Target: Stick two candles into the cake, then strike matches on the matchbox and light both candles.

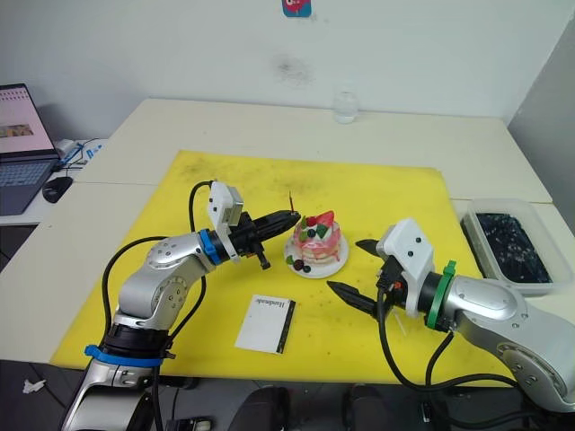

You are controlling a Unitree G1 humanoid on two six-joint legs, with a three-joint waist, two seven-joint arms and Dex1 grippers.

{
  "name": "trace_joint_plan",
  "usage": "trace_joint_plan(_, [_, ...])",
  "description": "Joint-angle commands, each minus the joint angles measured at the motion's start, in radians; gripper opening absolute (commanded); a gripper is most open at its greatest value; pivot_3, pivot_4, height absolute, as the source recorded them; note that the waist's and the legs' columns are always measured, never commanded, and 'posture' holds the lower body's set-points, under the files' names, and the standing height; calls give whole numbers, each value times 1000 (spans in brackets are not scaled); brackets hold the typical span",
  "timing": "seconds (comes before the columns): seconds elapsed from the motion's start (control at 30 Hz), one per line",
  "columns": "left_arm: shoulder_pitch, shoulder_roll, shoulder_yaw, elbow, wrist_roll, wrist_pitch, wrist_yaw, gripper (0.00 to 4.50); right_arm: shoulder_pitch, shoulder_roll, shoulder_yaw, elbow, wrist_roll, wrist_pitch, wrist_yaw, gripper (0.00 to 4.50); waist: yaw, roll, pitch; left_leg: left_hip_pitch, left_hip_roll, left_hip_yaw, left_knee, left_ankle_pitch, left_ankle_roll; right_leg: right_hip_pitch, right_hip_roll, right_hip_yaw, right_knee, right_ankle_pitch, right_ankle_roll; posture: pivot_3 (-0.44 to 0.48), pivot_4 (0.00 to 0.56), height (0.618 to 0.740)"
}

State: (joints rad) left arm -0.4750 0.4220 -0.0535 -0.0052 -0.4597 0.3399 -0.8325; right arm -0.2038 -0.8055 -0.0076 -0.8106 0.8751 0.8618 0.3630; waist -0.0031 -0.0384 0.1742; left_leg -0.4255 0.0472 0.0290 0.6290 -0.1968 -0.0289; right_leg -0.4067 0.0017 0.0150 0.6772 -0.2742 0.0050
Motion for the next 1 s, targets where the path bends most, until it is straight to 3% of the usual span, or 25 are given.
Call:
trace_joint_plan(0.03, [7,-20,6,-1,13,-30,1,0,-21,6,-8,-33,-13,2,-7,4454,0,0,0,0,0,0,0,0,0,0,0,0,0,0,0,0,150,740])
trace_joint_plan(0.7, [70,-84,-28,93,110,-162,-17,0,32,-9,-32,-77,-43,20,12,4454,0,0,0,0,0,0,1,0,0,1,0,0,1,0,0,0,150,740])
trace_joint_plan(0.97, [54,-72,-9,48,67,-99,-21,0,56,-2,-45,-85,-43,15,4,4454,0,0,0,1,0,0,1,0,0,1,0,0,1,0,1,0,150,740])
trace_joint_plan(1.0, [51,-65,-3,45,68,-102,-21,288,58,3,-46,-85,-42,14,1,4493,0,0,0,1,0,0,1,0,0,1,0,0,1,0,1,0,150,740])
